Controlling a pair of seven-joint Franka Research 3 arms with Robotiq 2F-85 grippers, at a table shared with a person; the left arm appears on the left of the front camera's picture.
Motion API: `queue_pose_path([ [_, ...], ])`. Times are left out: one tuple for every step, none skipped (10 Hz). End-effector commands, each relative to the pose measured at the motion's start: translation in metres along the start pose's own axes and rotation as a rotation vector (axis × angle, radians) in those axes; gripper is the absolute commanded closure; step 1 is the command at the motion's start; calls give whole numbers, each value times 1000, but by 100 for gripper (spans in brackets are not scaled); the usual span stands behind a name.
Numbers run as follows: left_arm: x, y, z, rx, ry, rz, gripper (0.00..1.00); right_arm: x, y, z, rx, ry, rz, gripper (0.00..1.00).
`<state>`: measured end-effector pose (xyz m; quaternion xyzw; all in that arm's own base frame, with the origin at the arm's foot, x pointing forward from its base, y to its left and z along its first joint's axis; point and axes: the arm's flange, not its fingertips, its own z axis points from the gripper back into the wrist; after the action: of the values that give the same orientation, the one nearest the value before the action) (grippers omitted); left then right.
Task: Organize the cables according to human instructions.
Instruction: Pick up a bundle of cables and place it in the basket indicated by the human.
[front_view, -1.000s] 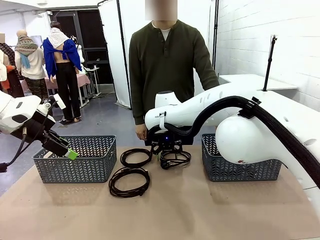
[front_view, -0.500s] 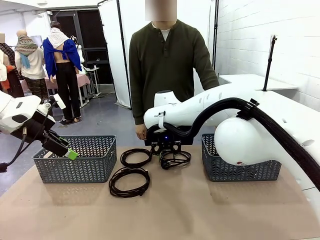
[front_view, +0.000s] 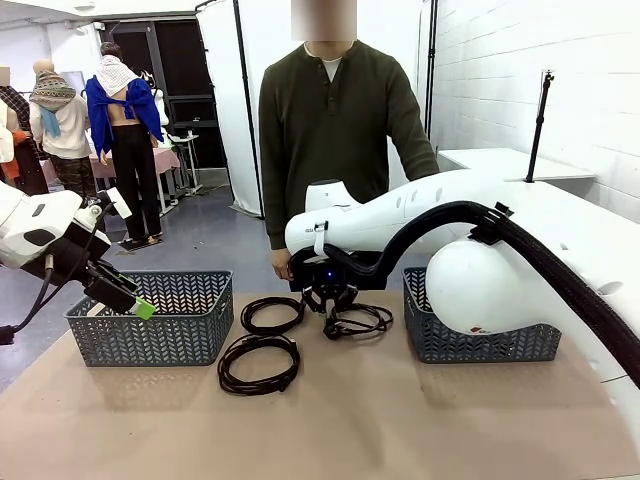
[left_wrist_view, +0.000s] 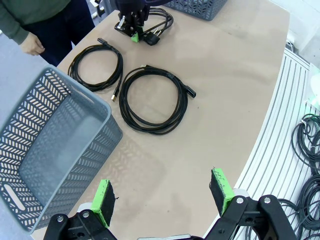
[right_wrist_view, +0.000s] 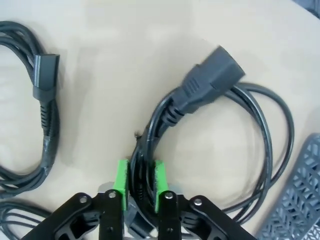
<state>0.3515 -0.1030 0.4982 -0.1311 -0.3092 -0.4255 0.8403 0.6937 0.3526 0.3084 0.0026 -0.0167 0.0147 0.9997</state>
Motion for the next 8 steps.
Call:
queue_pose_path([
  [-1, 3, -1, -12, -7, -2, 0, 13, 0, -2, 37, 44, 15, 100],
  [-1, 3, -1, -12, -7, -2, 0, 15, -2, 0, 52, 43, 14, 100],
  [-1, 3, -1, -12, -7, -2, 0, 16, -2, 3, 48, 34, 19, 100],
  [-1, 3, -1, -12, -7, -2, 0, 16, -2, 7, 40, 25, 20, 100],
  [-1, 3, -1, -12, -7, -2, 0, 17, -2, 11, 20, 17, 17, 100],
  [-1, 3, -1, -12, -7, -2, 0, 17, -5, 18, 24, -25, 9, 100],
  [-1, 3, -1, -12, -7, -2, 0, 15, -4, 27, 1, -42, 36, 100],
  [-1, 3, -1, -12, -7, -2, 0, 12, -1, 41, -23, -49, 74, 100],
])
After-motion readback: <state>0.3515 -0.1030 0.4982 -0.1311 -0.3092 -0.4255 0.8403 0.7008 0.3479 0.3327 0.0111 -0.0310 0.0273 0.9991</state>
